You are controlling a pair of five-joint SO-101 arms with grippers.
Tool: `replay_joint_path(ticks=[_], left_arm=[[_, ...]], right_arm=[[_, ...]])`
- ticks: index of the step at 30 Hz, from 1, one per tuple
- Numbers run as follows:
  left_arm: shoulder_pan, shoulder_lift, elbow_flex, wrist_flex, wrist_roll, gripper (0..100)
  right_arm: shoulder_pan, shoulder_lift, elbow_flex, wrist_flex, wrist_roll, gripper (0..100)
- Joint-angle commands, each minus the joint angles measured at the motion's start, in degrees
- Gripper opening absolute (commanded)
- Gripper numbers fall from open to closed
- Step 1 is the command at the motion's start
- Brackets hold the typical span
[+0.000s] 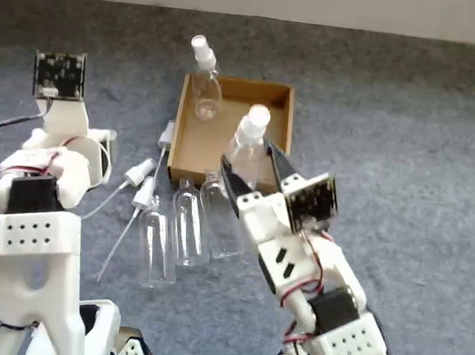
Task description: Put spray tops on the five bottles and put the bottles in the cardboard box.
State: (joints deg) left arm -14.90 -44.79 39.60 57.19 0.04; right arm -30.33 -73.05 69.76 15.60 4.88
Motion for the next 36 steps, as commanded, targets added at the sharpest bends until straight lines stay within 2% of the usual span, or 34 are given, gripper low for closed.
replay_joint_path(ticks=[1, 7, 13, 24, 36], left_arm=[[-1.27, -0.66, 11.56, -10.55, 2.64, 16], [-3.3, -0.31, 18.42, -21.54, 2.55, 16], [-3.12, -0.22, 18.68, -21.89, 2.55, 16], [-3.03, -0.22, 19.21, -21.98, 2.55, 16], [-2.95, -0.22, 19.21, -21.98, 2.55, 16]], right_arm=[[0.75, 18.59, -11.38, -8.22, 0.0, 0.3], [0.66, 44.7, -21.32, -23.08, 0.09, 0.3], [0.84, 60.97, -27.47, -35.12, 0.0, 0.3], [0.66, 79.69, -28.62, -58.15, -0.18, 0.3], [-0.4, 92.35, -39.87, -60.53, -0.18, 0.3]])
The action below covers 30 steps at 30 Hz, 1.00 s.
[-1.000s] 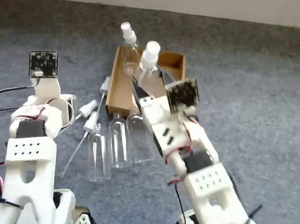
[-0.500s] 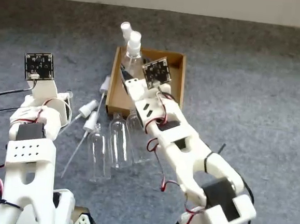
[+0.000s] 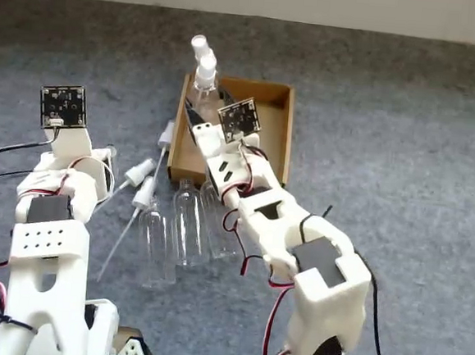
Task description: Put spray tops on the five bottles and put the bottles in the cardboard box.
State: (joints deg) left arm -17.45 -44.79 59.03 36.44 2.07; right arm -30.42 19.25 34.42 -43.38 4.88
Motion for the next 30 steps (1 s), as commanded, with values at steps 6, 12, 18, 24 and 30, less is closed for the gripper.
replay_joint_path(ticks=[6, 12, 18, 24, 30], left_arm=[[-0.4, -0.22, -0.22, -1.23, 0.53, 16], [-0.4, -0.22, -0.22, -1.23, 0.53, 16], [-0.48, -0.22, -0.22, -1.23, 0.53, 16], [-0.57, -0.22, -0.22, -1.23, 0.53, 16], [-0.57, -0.22, -0.22, -1.23, 0.53, 16]], right_arm=[[-0.22, 2.59, -5.49, -1.54, -0.09, 0.3], [-0.22, 2.59, -5.32, -1.54, -0.09, 0.3], [-0.22, 2.42, -5.05, -1.54, -0.09, 3.3], [-1.19, 2.42, -4.88, -1.36, -0.09, 16.0], [-2.15, 2.33, -4.97, 1.98, 0.0, 16.5]])
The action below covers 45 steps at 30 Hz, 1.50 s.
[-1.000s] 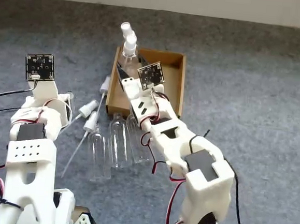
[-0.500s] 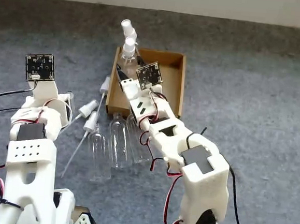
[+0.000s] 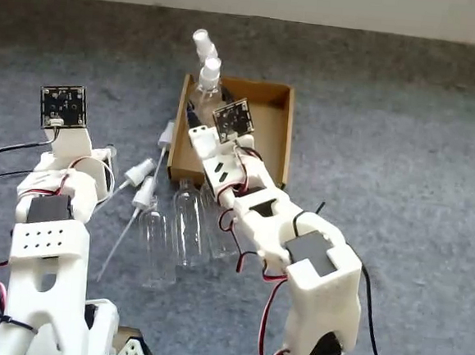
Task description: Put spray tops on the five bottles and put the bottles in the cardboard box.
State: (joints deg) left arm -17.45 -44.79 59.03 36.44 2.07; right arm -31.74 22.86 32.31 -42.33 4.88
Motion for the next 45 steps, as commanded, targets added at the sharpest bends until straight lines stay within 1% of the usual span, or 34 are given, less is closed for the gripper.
replay_joint_path(ticks=[1, 4, 9, 23, 29, 40, 45], left_arm=[[-0.57, -0.22, -0.22, -1.23, 0.53, 16], [-0.57, -0.22, -0.22, -1.23, 0.53, 16], [-0.57, -0.22, -0.22, -1.23, 0.53, 16], [-0.66, -0.22, -0.22, -1.23, 0.53, 16], [-0.66, -0.22, -0.22, -1.23, 0.53, 16], [-0.66, -0.22, -0.22, -1.23, 0.53, 16], [-0.66, -0.22, -0.22, -1.23, 0.53, 16]], right_arm=[[-0.92, -1.27, -2.86, 1.01, 0.0, 16.5], [-0.92, -1.36, -2.86, 1.01, 0.09, 16.6], [-1.54, -1.36, -2.86, 1.1, 5.8, 16.6], [-1.89, -1.27, -2.77, 1.19, 5.71, 17.0], [-2.07, -1.36, -1.19, 1.19, 5.8, 26.7], [-1.89, -3.21, -0.75, 1.36, 5.98, 26.9], [-1.8, -11.82, -0.66, 11.03, 5.71, 26.9]])
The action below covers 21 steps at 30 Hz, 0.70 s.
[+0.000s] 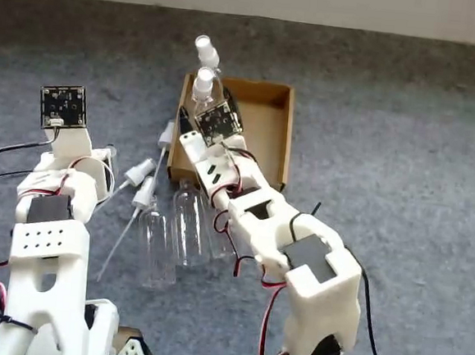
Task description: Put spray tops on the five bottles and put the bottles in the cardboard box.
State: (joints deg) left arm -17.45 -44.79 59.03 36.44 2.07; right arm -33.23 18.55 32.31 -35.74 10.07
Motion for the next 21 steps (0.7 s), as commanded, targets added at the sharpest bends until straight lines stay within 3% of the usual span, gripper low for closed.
replay_joint_path(ticks=[1, 12, 21], left_arm=[[-0.66, -0.22, -0.22, -1.23, 0.53, 16], [-0.66, -0.22, -0.22, -1.23, 0.53, 16], [-0.66, -0.22, -0.22, -1.23, 0.53, 16]], right_arm=[[-0.4, -9.19, -0.66, 6.02, 0.53, 26.9], [-0.31, -27.12, -0.66, 25.89, 0.7, 26.8], [-0.31, -48.13, -0.57, 66.07, 0.53, 26.8]])
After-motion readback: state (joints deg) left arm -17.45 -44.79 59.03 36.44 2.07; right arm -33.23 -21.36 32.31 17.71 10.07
